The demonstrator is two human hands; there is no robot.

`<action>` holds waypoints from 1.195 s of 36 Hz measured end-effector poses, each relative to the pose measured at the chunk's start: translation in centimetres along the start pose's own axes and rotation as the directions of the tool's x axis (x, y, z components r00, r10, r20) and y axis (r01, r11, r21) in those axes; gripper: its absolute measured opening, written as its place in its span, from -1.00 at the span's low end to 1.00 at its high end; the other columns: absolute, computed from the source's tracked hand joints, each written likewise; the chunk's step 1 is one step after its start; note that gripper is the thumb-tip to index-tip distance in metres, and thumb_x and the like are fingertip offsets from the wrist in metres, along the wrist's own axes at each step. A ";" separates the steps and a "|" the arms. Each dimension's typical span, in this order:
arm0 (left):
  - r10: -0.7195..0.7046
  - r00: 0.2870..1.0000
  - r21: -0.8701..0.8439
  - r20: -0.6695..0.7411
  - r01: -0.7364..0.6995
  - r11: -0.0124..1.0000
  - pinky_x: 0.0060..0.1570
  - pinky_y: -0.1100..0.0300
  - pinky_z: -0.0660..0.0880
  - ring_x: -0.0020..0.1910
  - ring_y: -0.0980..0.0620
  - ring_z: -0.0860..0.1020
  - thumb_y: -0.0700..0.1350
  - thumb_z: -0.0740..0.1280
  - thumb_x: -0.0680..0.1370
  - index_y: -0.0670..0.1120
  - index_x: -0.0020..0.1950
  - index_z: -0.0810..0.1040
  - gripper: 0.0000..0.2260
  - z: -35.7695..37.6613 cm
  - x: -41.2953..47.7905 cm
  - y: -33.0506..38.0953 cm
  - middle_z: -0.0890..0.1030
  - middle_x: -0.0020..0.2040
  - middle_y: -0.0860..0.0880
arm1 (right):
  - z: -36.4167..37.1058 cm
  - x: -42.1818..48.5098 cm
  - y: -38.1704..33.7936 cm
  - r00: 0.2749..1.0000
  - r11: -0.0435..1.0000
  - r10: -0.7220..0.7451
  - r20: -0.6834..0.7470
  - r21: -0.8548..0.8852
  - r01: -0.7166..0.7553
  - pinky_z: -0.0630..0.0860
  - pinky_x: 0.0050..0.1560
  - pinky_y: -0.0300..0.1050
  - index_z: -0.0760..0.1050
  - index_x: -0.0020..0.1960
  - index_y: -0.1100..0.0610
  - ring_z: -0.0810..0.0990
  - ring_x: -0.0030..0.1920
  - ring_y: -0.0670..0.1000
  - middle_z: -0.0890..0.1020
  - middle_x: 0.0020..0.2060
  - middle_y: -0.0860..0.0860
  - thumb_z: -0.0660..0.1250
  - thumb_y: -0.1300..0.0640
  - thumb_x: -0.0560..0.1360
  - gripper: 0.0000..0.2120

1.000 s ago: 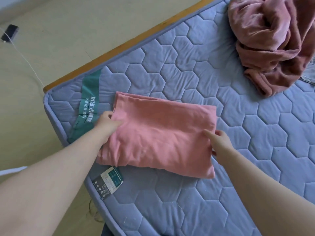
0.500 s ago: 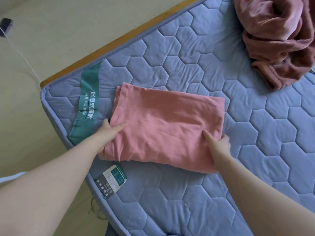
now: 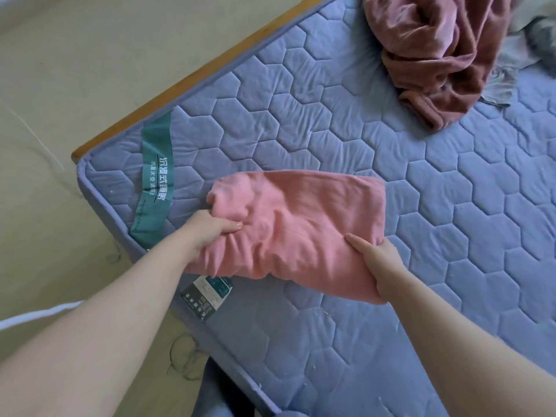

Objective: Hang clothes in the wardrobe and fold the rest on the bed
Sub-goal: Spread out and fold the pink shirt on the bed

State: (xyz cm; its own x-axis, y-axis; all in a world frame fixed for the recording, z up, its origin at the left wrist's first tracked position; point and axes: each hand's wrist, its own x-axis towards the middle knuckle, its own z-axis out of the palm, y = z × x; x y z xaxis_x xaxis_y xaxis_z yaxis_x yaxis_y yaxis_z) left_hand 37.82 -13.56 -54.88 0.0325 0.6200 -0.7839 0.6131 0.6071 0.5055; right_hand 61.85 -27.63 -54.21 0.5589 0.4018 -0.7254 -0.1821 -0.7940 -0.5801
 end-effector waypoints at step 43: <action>0.230 0.809 -0.172 -0.541 -0.374 0.911 0.17 0.09 0.44 0.11 -0.08 0.56 -0.16 0.46 0.42 -0.23 0.15 0.56 -0.67 2.7 -45.6 -11.5 0.60 0.10 -0.16 | -19.6 -34.7 7.7 0.873 0.904 -0.425 0.241 0.162 0.395 0.50 -0.25 -0.14 0.46 -0.08 0.09 0.56 -0.23 0.03 0.58 -0.20 0.04 0.39 0.16 0.45 -0.88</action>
State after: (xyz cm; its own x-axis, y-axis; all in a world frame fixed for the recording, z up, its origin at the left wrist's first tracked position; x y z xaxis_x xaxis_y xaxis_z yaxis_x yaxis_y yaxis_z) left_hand 31.42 -50.13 -25.95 -0.2600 0.9101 -0.3226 0.4110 0.4066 0.8160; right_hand 56.86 -56.63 -26.26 0.3700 0.7978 -0.4761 -0.0750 -0.4851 -0.8712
